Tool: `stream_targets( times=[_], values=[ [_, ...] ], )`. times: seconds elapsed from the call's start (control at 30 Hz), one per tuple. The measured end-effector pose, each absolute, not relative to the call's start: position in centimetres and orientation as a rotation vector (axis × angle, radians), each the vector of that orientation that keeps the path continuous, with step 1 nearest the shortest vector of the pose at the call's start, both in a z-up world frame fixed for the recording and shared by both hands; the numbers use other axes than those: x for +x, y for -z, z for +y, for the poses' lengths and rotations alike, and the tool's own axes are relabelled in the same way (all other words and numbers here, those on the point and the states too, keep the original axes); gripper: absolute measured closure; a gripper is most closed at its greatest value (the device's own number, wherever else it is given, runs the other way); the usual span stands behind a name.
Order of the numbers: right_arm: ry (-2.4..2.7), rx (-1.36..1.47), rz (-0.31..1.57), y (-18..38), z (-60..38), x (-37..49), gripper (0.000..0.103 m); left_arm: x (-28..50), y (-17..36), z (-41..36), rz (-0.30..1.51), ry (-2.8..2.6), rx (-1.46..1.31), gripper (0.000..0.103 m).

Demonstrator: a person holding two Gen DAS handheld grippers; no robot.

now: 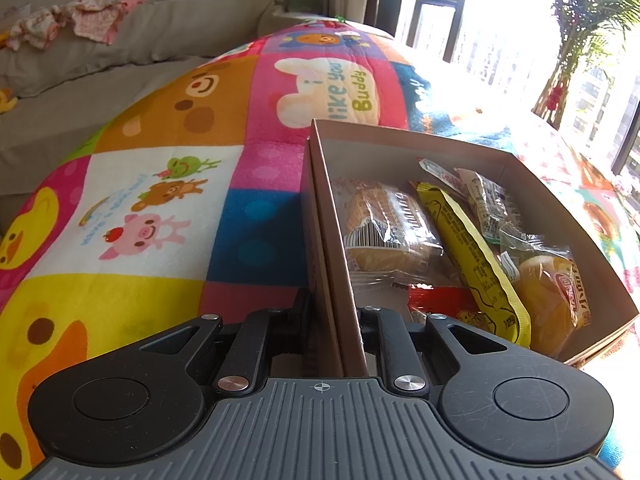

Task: Organize objects
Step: 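Lower the rice stick snack into the box and open the right tool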

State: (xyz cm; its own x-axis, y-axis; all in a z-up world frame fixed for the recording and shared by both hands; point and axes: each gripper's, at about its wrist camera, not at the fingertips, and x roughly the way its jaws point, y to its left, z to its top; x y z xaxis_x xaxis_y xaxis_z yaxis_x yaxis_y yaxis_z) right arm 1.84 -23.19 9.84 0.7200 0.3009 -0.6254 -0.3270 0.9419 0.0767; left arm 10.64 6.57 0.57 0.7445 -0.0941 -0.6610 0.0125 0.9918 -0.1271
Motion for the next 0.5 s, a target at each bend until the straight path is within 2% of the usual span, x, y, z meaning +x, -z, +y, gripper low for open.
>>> stream_targets(
  times=[0.27, 0.5],
  values=[
    [-0.354, -0.069, 0.576, -13.2, -22.0, 2.8, 0.074, 10.6, -0.6, 6.6, 0.728, 0.059, -0.118, 0.086],
    [-0.391, -0.047, 0.616, -13.0, -20.4, 6.6, 0.075, 10.6, -0.6, 6.5, 0.729, 0.059, -0.116, 0.086]
  ],
)
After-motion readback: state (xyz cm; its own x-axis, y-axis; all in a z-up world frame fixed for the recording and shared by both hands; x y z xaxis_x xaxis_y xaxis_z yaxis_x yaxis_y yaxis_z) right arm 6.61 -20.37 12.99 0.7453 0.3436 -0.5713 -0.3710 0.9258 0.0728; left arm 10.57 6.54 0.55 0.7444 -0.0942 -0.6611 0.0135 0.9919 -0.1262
